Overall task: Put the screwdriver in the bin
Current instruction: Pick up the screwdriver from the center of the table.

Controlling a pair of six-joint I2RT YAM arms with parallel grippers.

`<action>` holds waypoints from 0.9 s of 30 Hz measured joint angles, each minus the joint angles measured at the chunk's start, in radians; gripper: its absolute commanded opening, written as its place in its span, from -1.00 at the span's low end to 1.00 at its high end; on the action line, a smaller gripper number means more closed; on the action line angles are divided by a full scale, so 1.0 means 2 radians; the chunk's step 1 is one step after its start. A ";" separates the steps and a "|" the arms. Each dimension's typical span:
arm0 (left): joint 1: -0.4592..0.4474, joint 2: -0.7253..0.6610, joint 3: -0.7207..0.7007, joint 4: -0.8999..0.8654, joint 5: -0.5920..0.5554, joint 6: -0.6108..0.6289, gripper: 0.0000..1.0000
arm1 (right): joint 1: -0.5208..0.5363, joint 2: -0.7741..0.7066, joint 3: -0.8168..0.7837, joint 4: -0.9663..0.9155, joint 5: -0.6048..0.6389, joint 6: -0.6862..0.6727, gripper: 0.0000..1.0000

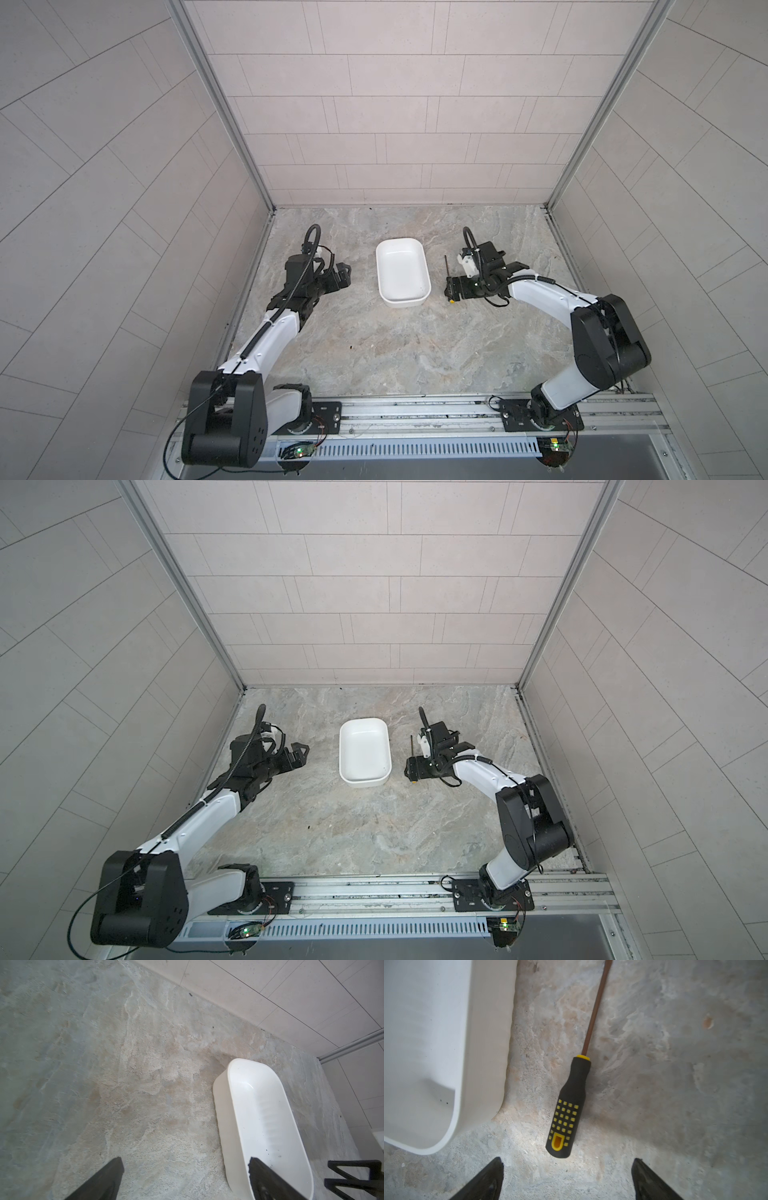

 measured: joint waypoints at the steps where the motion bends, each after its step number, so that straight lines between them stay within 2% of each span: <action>1: -0.002 0.000 -0.001 0.000 0.004 -0.002 1.00 | 0.007 0.010 0.005 -0.002 0.006 0.003 0.77; 8: -0.007 -0.003 -0.009 -0.003 0.019 -0.008 1.00 | 0.036 0.071 0.045 -0.011 0.046 0.022 0.68; 17: -0.008 -0.002 -0.009 -0.003 0.027 -0.009 1.00 | 0.040 0.121 0.104 -0.027 0.078 0.030 0.58; 24: -0.008 0.001 -0.009 -0.007 0.026 -0.005 1.00 | 0.040 0.155 0.140 -0.045 0.087 0.029 0.14; 27: -0.008 0.002 -0.009 -0.008 0.026 -0.003 1.00 | 0.040 0.163 0.142 -0.051 0.087 0.031 0.05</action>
